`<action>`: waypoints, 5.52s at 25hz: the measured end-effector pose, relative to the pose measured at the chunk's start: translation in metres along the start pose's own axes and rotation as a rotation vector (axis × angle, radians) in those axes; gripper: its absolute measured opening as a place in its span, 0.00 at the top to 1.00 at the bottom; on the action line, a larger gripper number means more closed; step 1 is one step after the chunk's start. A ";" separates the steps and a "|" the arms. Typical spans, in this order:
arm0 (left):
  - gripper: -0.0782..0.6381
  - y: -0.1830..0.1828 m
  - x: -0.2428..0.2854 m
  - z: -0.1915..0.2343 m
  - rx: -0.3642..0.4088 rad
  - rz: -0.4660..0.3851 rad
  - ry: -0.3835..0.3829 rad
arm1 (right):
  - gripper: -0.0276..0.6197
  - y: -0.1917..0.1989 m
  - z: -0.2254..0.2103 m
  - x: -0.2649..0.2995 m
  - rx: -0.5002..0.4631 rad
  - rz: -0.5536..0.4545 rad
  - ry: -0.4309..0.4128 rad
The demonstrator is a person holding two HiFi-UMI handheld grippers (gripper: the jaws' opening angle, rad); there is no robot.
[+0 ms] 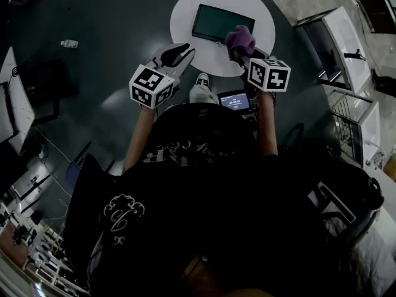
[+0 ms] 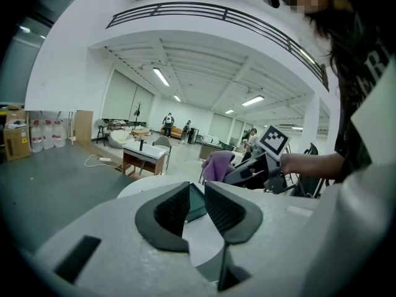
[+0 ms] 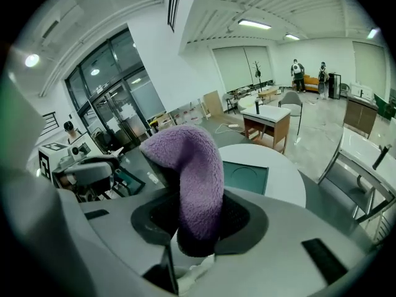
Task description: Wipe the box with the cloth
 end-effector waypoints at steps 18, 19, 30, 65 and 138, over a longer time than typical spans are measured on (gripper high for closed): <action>0.79 -0.016 0.048 0.023 0.035 0.083 0.012 | 0.79 -0.033 -0.031 0.122 -0.066 0.184 -0.036; 0.79 -0.016 0.047 0.026 0.036 0.088 0.016 | 0.79 -0.035 -0.028 0.129 -0.065 0.195 -0.038; 0.79 -0.023 0.051 0.085 0.091 0.128 0.157 | 0.79 -0.040 -0.007 0.213 0.020 0.262 0.003; 0.79 -0.027 0.099 0.076 0.127 0.154 0.412 | 0.79 0.004 -0.152 0.108 0.169 0.381 0.418; 0.79 0.015 0.057 0.094 0.082 0.210 0.274 | 0.79 0.106 0.059 0.202 -0.289 0.736 -0.185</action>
Point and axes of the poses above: the fingertips, and each gripper's own axes: x forward along the fingers, z to its left, y out of its underside, the point moved 1 cm from there along -x, backward along the fingers, and after that the axes turned 6 degrees about -y, right-handed, at the moved point
